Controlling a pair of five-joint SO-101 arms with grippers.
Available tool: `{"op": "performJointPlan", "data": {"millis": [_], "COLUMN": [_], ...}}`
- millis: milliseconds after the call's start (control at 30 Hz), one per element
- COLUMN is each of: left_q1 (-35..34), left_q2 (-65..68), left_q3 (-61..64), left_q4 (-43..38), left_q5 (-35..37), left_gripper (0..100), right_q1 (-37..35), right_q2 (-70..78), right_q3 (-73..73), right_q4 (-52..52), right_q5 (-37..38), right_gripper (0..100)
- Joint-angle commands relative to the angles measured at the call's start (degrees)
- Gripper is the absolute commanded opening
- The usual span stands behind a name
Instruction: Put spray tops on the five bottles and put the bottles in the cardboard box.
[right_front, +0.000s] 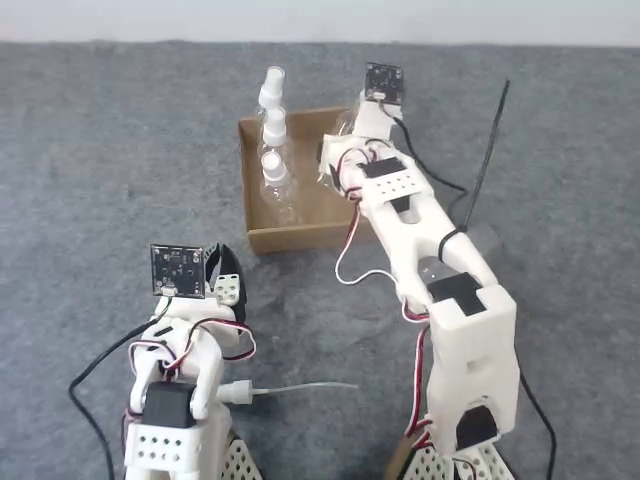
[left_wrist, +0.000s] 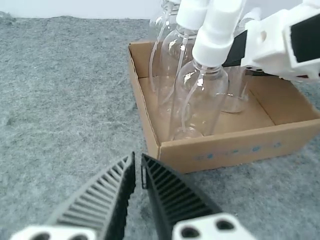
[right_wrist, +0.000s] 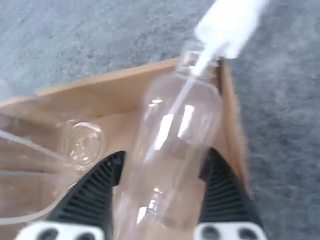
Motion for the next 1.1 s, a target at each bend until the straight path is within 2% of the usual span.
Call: {"op": "performJointPlan", "data": {"millis": [0,400,567,667,800,1067], "left_q1": [-0.18,-0.18,-0.09,0.0,0.0,0.09], "left_q2": [-0.97,-0.97,-0.97,-0.97,-0.97,-0.97], "left_q3": [-0.75,-0.75,-0.75,-0.75,-0.75,-0.75], "left_q4": [0.18,0.18,0.18,0.18,0.18,0.18], "left_q5": [0.0,0.0,0.0,0.0,0.0,0.0], "left_gripper": [2,2,2,2,2,2], "right_q1": [2.59,3.47,3.3,3.47,3.38,3.38], "right_q2": [-1.98,-8.92,-15.16,-17.89,-22.55,-35.82], "right_q3": [-5.01,-1.32,3.69,7.65,14.68,34.02], "right_q4": [-1.01,0.22,-0.22,-4.0,-10.24,-29.41], "right_q5": [-0.09,0.0,4.66,4.92,9.49,16.62], "right_gripper": [0.8,0.7,0.7,0.7,0.7,0.7]}}
